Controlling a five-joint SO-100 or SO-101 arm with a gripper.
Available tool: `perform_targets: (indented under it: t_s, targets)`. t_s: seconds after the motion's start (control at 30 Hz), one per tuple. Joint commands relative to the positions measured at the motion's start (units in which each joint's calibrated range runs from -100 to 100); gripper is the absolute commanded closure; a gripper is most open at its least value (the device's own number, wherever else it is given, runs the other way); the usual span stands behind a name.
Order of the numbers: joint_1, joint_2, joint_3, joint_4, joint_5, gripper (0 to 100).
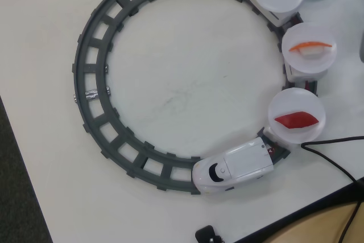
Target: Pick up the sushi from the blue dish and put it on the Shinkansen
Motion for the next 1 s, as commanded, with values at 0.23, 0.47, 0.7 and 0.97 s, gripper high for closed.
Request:
perform_targets:
  t_s: [0.23, 0.47, 0.7, 0.97]
  targets:
    - [10.3, 5.4, -20.1, 0.3, 0.1, 81]
    - [7.3, 36.3, -41.6, 3.1, 2.9, 81]
    - [0.5, 68.2, -68.5, 16.3, 11.5, 68]
    - [-0.7, 86.9, -91.3, 28.5, 30.1, 61]
